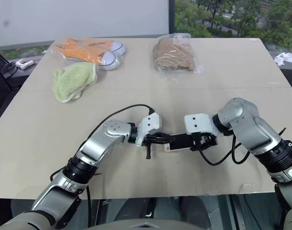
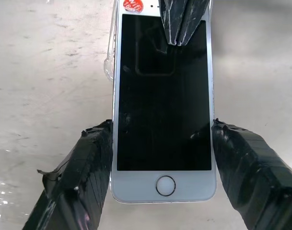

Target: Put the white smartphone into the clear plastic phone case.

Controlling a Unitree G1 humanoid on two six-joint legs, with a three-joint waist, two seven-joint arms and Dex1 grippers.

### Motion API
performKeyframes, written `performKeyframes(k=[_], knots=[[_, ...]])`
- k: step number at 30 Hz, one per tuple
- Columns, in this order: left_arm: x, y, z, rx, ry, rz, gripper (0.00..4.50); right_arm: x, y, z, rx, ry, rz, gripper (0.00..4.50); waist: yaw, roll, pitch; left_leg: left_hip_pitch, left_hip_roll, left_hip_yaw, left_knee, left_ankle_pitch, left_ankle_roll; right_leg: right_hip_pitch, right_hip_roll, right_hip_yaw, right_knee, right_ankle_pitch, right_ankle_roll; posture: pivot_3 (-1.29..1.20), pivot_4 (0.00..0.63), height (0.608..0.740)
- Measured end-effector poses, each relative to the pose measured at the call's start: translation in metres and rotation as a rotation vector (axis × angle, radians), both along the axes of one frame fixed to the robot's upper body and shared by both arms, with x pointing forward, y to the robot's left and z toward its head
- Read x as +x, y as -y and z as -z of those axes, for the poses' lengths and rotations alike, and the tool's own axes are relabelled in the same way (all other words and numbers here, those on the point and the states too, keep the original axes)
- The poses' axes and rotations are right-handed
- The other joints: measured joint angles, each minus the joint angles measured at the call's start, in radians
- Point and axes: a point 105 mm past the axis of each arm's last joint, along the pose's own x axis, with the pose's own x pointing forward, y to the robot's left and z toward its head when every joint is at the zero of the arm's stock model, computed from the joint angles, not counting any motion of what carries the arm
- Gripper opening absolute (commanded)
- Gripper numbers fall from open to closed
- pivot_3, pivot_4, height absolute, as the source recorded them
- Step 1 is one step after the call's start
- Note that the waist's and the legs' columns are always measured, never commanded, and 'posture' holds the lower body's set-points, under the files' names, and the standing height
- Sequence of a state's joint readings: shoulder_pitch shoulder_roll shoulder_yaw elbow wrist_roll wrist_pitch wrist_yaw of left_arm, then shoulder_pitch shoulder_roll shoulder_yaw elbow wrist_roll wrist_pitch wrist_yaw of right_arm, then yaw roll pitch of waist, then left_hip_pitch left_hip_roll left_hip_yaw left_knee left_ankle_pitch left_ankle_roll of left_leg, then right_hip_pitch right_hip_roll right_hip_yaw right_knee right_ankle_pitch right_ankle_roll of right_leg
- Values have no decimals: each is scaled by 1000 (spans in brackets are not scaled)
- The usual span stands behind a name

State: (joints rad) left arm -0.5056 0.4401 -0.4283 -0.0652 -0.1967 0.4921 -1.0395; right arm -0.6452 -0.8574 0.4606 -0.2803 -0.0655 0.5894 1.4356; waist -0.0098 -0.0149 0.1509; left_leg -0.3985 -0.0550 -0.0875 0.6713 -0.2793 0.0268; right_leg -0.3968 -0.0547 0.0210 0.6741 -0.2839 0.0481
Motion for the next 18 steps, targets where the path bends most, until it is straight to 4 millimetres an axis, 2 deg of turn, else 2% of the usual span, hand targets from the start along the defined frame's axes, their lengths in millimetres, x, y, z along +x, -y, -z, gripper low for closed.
performKeyframes(k=[8,18], knots=[[0,-1,3,11,2,6,65,-9,-2,2,-24,-19,70,2913,0,0,-1,0,0,0,0,0,0,0,0,0,0,0,0,0,150,740],[2,-3,4,22,9,3,65,-6,-13,10,15,3,113,2913,-4,-2,-4,4,0,0,2,0,0,3,0,0,3,0,0,0,150,740]])
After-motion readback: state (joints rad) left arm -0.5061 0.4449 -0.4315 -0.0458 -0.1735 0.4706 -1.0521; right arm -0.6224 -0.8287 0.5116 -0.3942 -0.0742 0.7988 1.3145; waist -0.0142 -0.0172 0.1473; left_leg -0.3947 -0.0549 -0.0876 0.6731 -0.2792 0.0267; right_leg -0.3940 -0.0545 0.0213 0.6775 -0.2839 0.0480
